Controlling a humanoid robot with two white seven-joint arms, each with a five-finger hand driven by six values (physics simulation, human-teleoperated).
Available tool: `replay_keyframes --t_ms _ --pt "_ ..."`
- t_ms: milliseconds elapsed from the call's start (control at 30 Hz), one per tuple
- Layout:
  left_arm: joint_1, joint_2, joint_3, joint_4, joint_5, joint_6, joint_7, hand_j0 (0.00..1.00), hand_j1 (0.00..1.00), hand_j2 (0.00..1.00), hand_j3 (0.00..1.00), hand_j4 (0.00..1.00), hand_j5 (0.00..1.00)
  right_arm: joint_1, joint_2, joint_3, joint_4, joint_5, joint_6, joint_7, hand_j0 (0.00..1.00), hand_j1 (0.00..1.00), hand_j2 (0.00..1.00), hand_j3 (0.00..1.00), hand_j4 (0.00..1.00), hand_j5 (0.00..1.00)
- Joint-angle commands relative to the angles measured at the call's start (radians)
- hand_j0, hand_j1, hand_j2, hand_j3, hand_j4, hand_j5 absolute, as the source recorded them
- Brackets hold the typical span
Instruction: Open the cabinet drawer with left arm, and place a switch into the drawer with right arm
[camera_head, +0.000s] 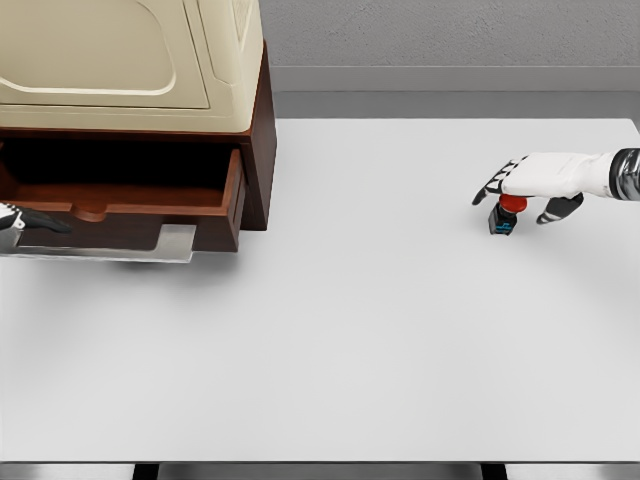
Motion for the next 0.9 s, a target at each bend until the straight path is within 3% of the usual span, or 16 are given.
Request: replay_keyframes --t_ms 0,133,267,333,400,867 --pt "-0.005 0.017 0.006 0.001 0.055 0.001 0.0 1.0 1.0 1.0 1.0 1.0 1.0 0.0 -0.001 -0.001 0.0 -0.004 0.002 0.0 0.81 0.81 0.81 0.81 0.81 0.81" --pt "-0.051 0.028 0.052 0.012 0.172 0.005 0.0 1.0 1.0 1.0 1.0 1.0 1.0 0.0 0.002 -0.001 0.005 -0.004 0.002 0.0 0.81 0.81 0.81 0.81 0.81 0.81" --pt "-0.049 0.0 0.167 0.02 0.178 0.146 0.0 1.0 1.0 1.0 1.0 1.0 1.0 0.002 0.004 0.002 0.008 -0.004 0.002 0.0 0.81 0.81 0.81 0.81 0.81 0.81" --pt "-0.049 -0.017 0.185 0.02 0.178 0.18 0.0 1.0 1.0 1.0 1.0 1.0 1.0 0.002 0.004 0.004 0.008 -0.004 0.002 0.0 0.81 0.81 0.81 0.81 0.81 0.81" --pt "-0.048 -0.089 0.216 0.032 0.163 0.253 0.0 1.0 1.0 1.0 1.0 1.0 1.0 0.003 0.005 0.005 0.008 -0.002 0.002 0.0 0.8 0.8 0.8 0.8 0.8 0.8" --pt "-0.04 -0.103 0.211 0.061 0.137 0.253 0.0 1.0 1.0 1.0 1.0 1.0 1.0 0.003 0.005 0.0 0.022 -0.004 0.002 0.0 0.65 0.65 0.65 0.65 0.65 0.65"
